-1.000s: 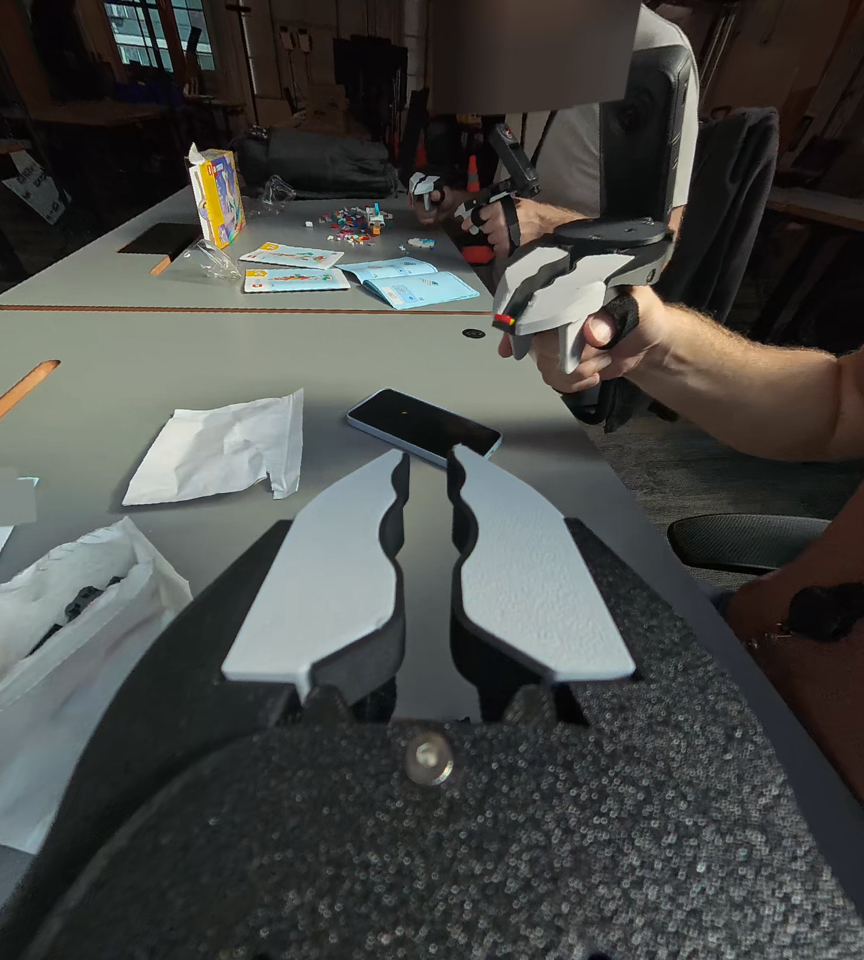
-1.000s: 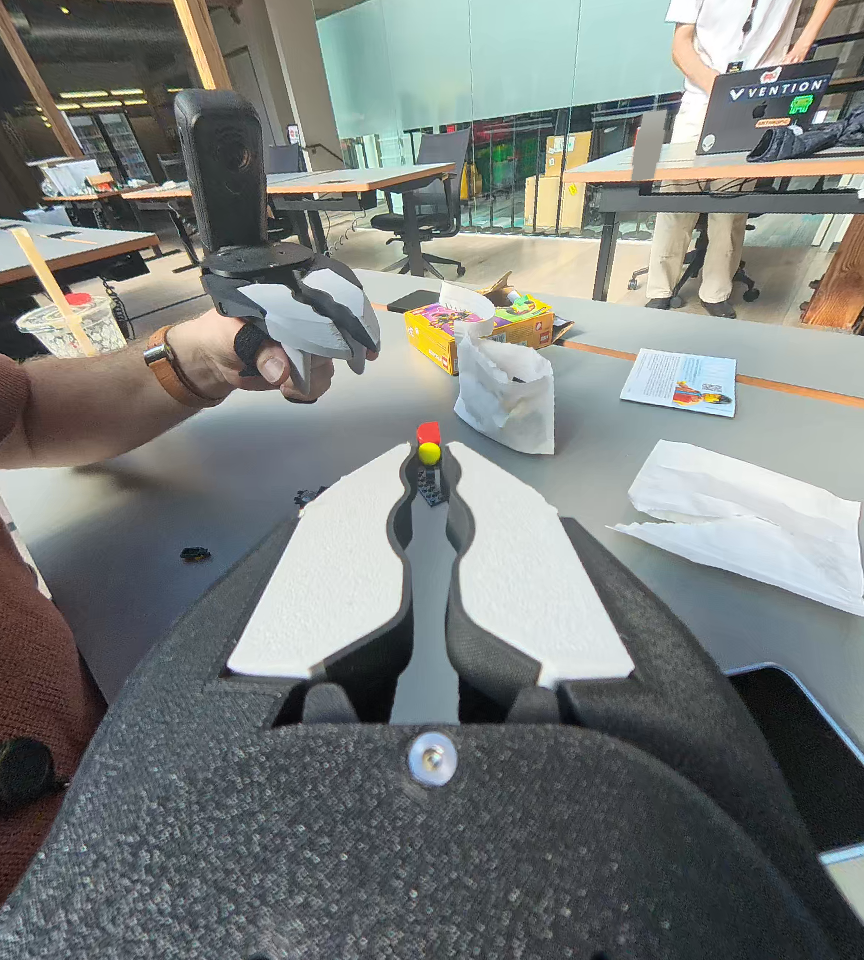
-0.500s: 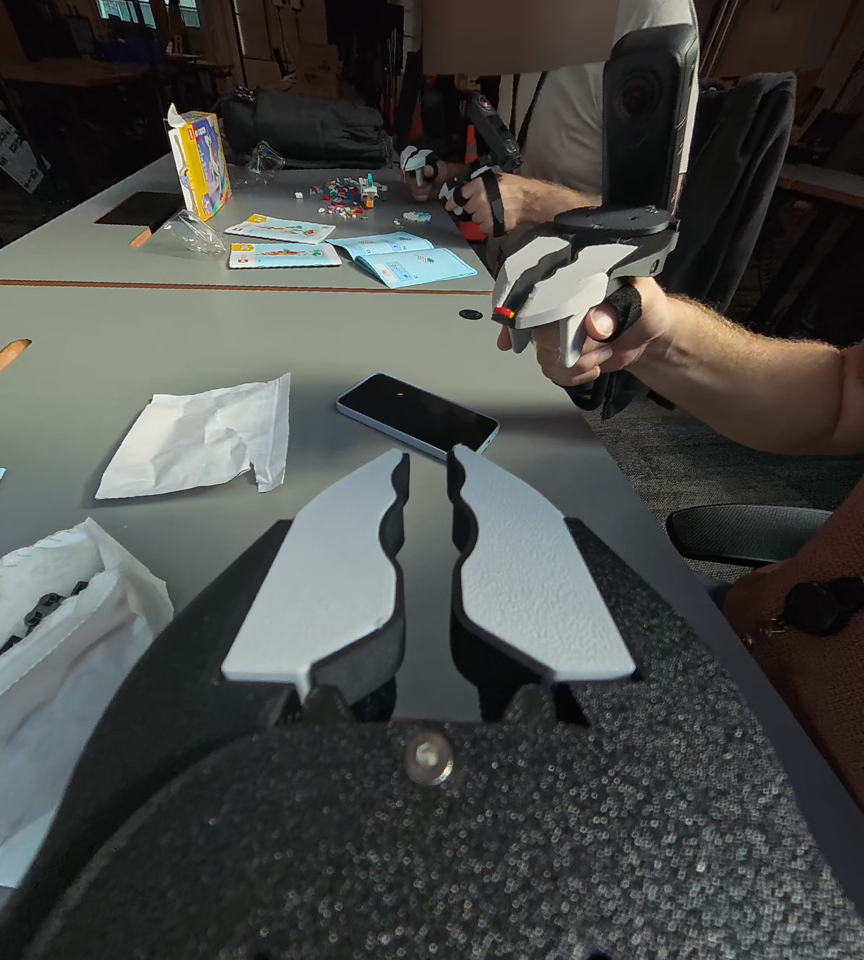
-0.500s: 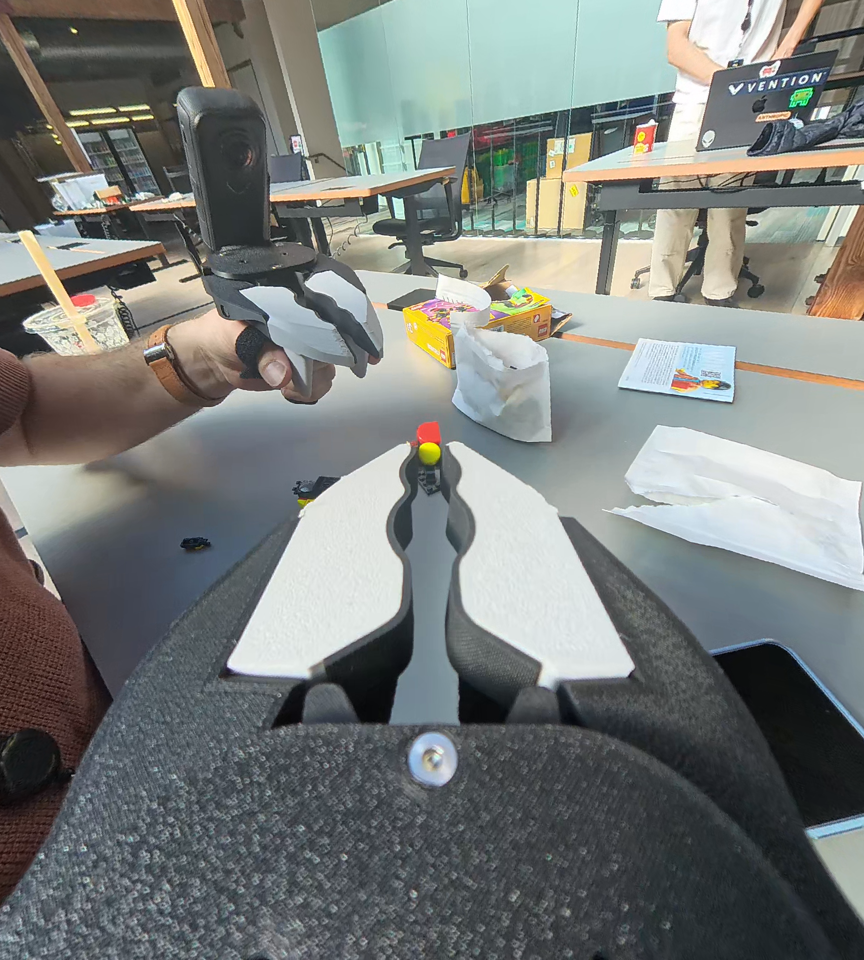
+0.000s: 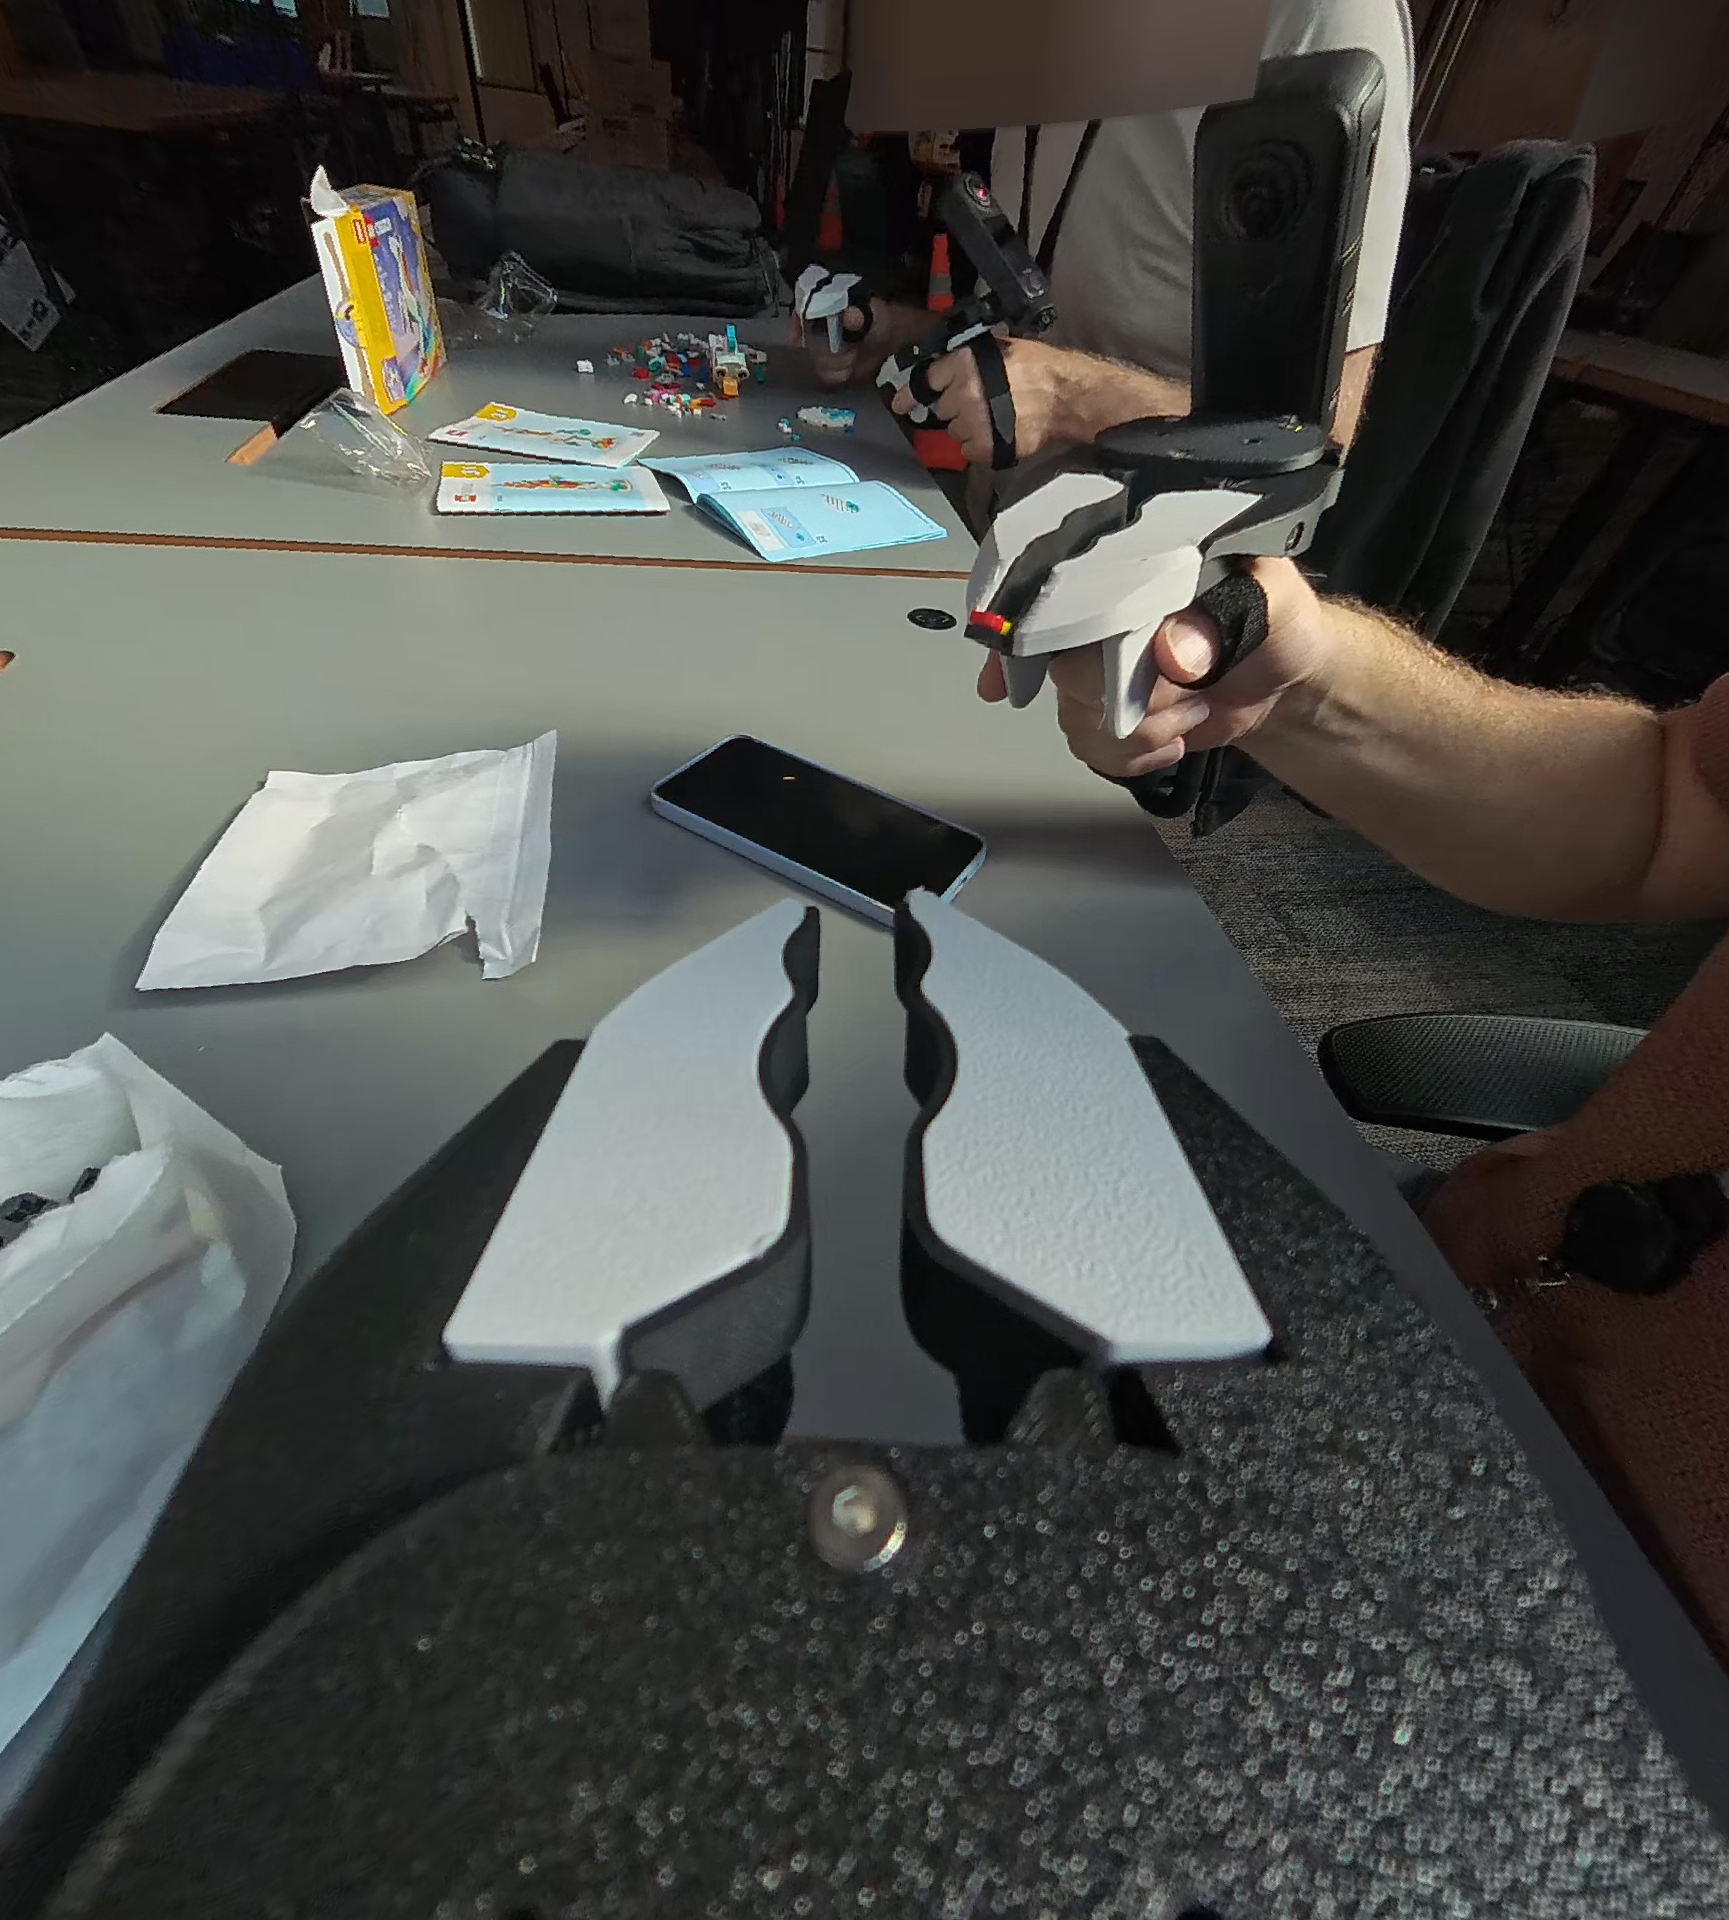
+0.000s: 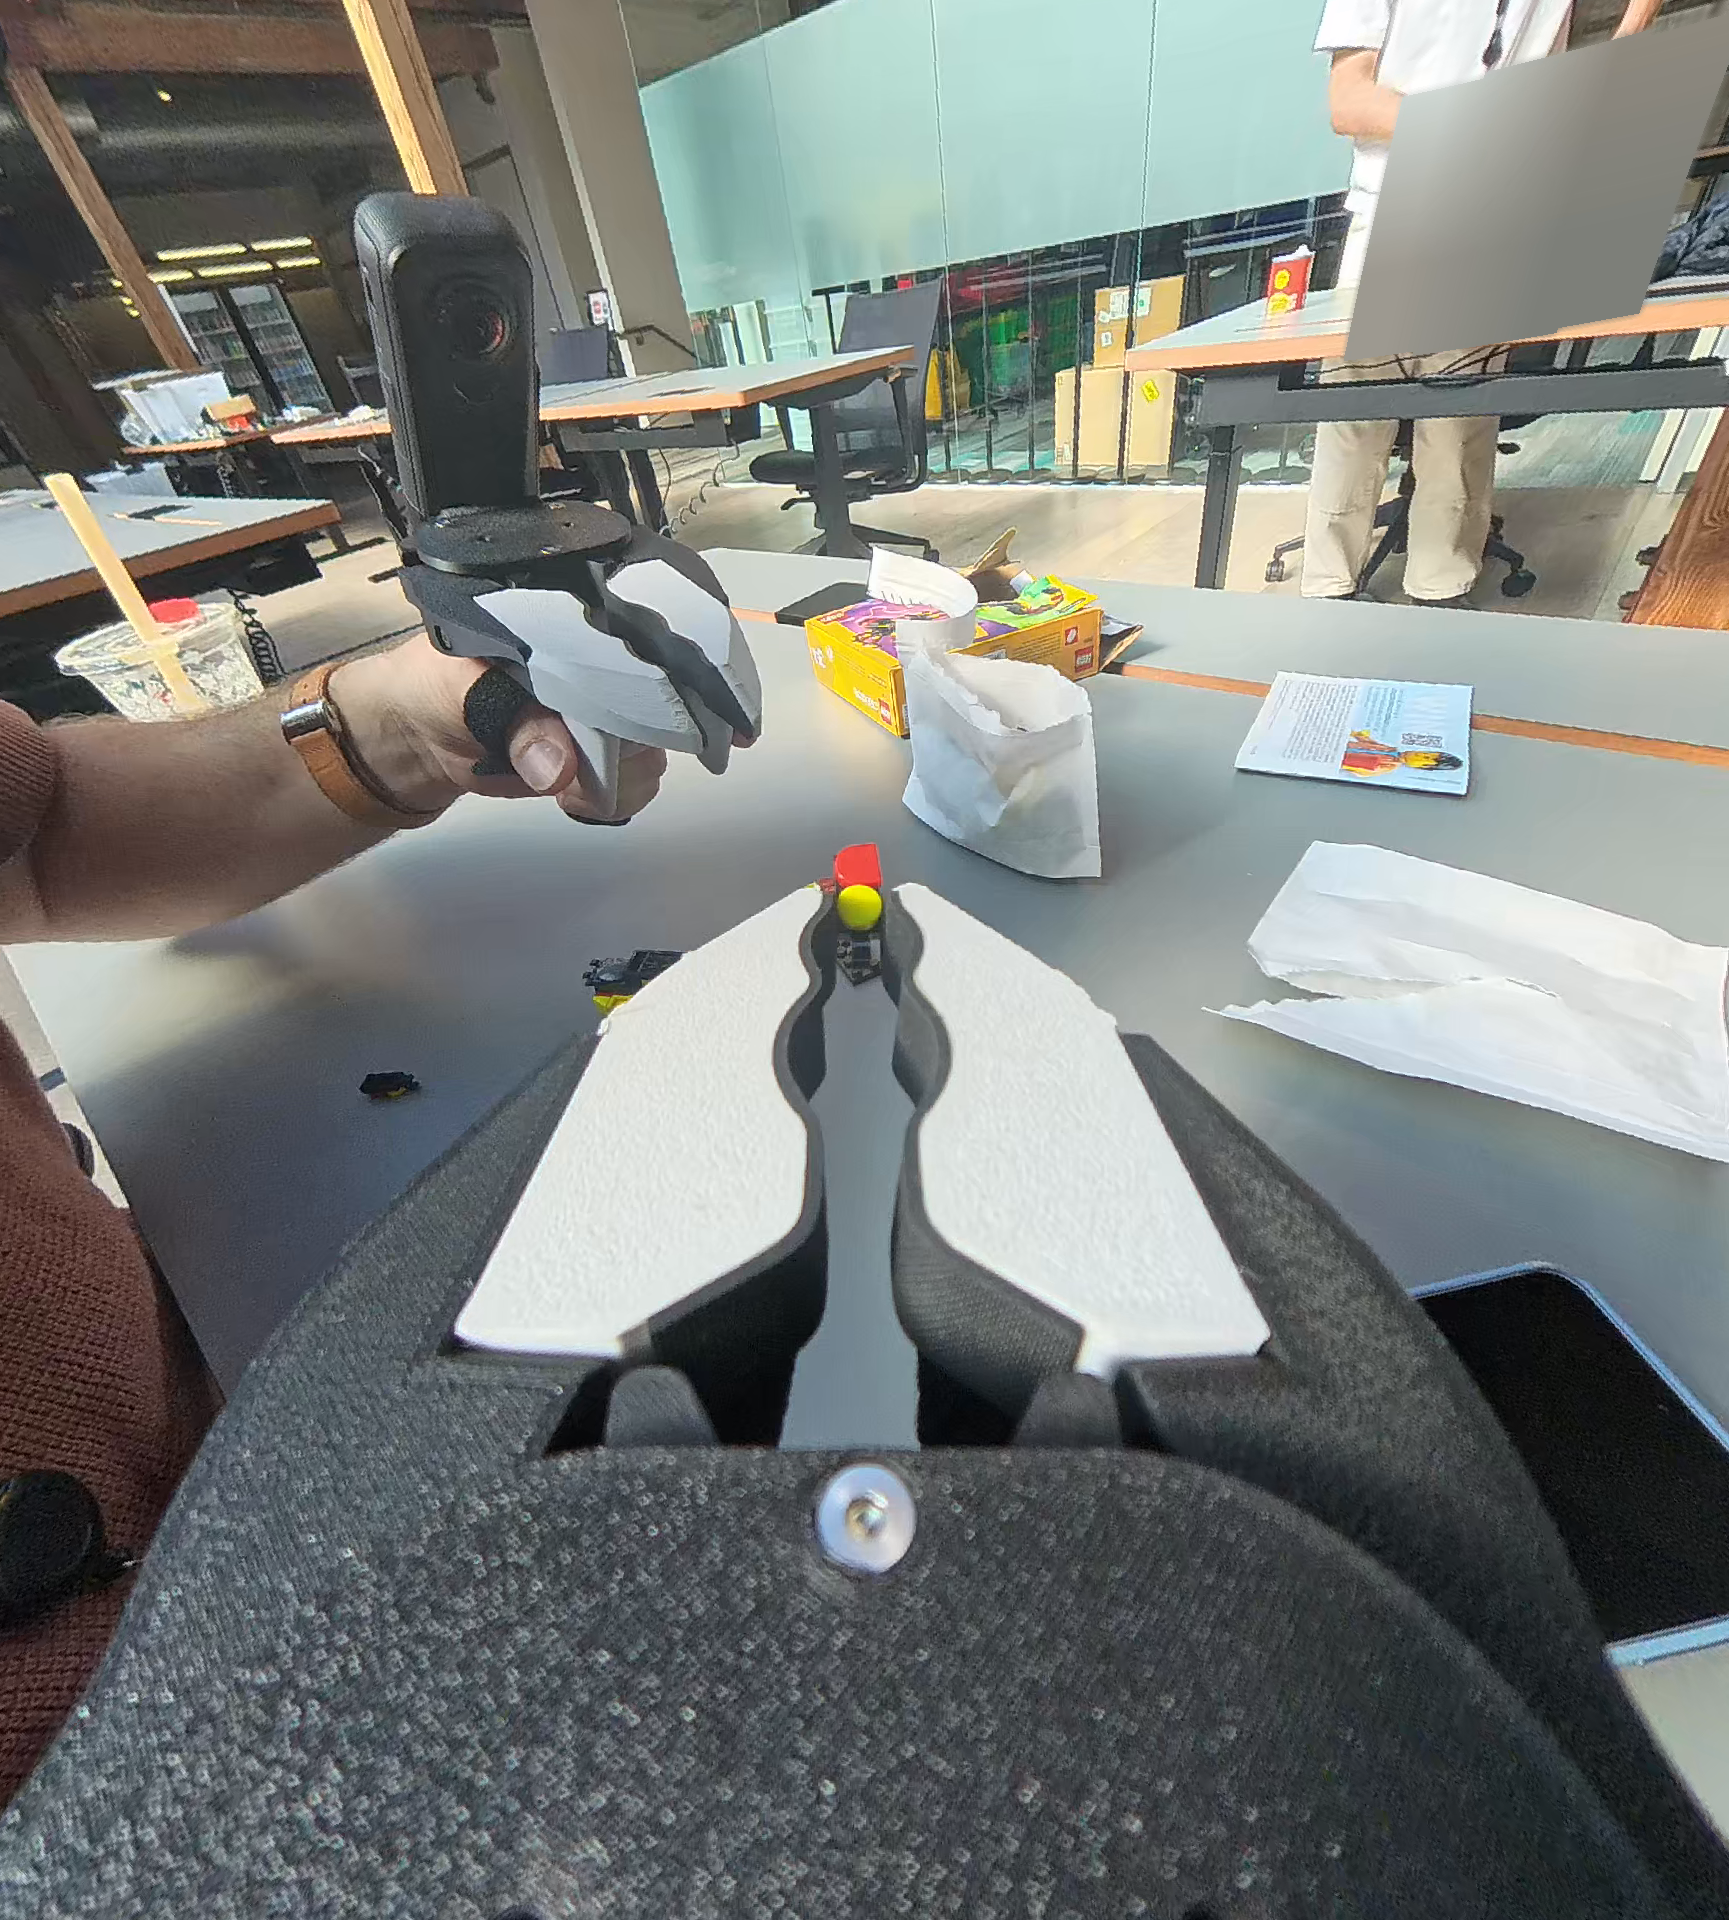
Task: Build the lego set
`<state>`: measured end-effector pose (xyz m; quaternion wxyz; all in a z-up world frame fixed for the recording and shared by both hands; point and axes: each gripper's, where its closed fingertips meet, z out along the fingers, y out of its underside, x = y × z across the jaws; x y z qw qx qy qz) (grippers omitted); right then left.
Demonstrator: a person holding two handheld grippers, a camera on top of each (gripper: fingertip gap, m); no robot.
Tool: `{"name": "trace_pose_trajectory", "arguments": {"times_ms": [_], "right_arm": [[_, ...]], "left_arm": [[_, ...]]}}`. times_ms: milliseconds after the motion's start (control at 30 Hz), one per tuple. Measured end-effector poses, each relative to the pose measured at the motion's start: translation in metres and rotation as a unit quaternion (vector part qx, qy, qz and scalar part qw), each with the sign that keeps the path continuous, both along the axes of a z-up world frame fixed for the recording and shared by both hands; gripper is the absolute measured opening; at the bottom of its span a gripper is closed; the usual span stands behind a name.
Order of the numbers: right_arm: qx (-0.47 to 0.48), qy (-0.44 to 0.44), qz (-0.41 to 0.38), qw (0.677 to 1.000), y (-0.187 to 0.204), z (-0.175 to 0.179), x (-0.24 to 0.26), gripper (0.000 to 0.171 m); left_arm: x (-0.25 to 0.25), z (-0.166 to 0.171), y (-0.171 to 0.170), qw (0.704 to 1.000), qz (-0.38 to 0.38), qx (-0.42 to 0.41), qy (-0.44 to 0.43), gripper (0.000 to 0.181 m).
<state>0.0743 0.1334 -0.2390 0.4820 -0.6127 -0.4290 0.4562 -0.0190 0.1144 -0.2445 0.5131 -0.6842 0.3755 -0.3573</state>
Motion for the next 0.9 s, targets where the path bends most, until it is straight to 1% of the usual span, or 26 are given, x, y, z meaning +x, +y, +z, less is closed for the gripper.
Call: {"name": "trace_pose_trajectory", "arguments": {"times_ms": [500, 633, 733, 800, 900], "right_arm": [[-0.003, 0.000, 0.007, 1.000, -0.002, -0.001, -0.006, 0.008], [-0.008, 0.000, 0.015, 1.000, -0.004, -0.006, -0.013, 0.008], [-0.012, 0.001, 0.031, 0.999, -0.009, -0.009, -0.026, 0.008], [-0.004, -0.001, 0.039, 0.999, -0.011, -0.009, -0.036, 0.008], [0.008, -0.001, 0.054, 0.998, -0.013, -0.006, -0.055, 0.008]], "left_arm": [[0.004, -0.006, -0.002, 1.000, -0.003, -0.012, -0.008, 0.013], [0.009, -0.018, -0.008, 1.000, -0.003, -0.027, -0.015, 0.013], [0.009, -0.025, -0.011, 1.000, 0.009, -0.014, -0.007, 0.013], [0.005, -0.022, -0.009, 1.000, 0.017, -0.003, -0.005, 0.013], [-0.004, -0.007, -0.003, 0.999, 0.027, 0.026, 0.000, 0.013]]}}
